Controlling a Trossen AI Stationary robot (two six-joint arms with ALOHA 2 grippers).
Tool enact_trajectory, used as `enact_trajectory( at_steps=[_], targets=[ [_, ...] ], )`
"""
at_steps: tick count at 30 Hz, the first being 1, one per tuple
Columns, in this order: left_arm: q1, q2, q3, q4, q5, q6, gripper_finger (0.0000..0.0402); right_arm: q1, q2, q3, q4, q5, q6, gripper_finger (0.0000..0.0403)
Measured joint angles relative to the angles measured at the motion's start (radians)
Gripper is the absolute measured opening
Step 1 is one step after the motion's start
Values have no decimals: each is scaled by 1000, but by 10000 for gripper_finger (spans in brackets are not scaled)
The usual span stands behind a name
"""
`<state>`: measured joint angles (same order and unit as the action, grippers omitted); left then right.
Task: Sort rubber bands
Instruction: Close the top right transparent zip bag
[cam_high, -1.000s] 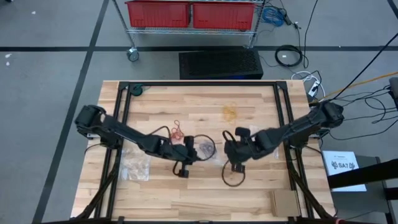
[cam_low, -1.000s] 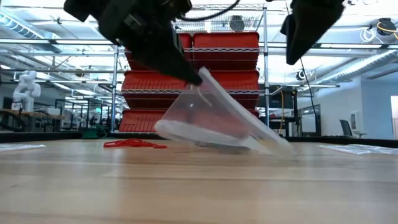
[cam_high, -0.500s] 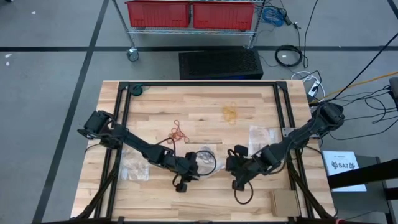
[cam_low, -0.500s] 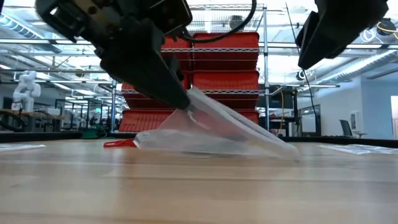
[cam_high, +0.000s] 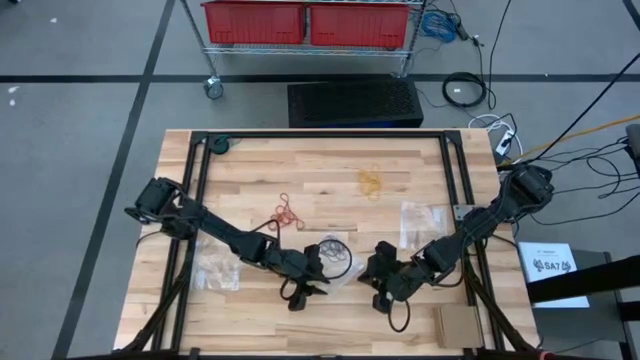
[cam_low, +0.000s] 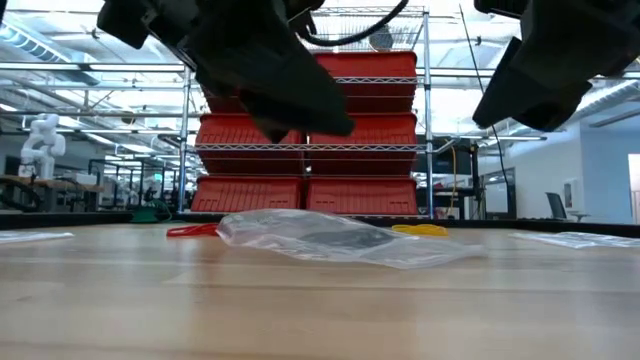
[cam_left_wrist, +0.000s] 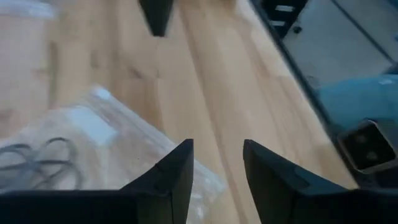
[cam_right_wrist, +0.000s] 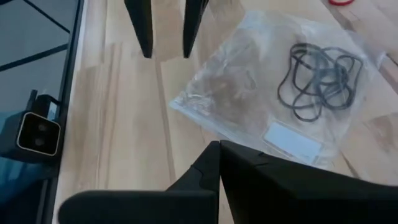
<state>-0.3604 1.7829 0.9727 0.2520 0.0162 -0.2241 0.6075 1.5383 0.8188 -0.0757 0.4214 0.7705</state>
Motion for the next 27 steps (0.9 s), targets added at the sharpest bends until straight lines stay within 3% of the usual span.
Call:
enact_trajectory(
  at_steps=[6,12,20,27],
  targets=[
    [124,2,3,-63,-99,26,129,0,0,0,5,32,1,0],
    [272,72,3,-75,54,45,91,0,0,0,6,71,-32,0],
    [295,193,9,-38,92,99,11,-1,0,0,7,142,-78,0],
    [281,192,6,-40,10,43,8,-4,42,0,93,158,-100,0]
  ],
)
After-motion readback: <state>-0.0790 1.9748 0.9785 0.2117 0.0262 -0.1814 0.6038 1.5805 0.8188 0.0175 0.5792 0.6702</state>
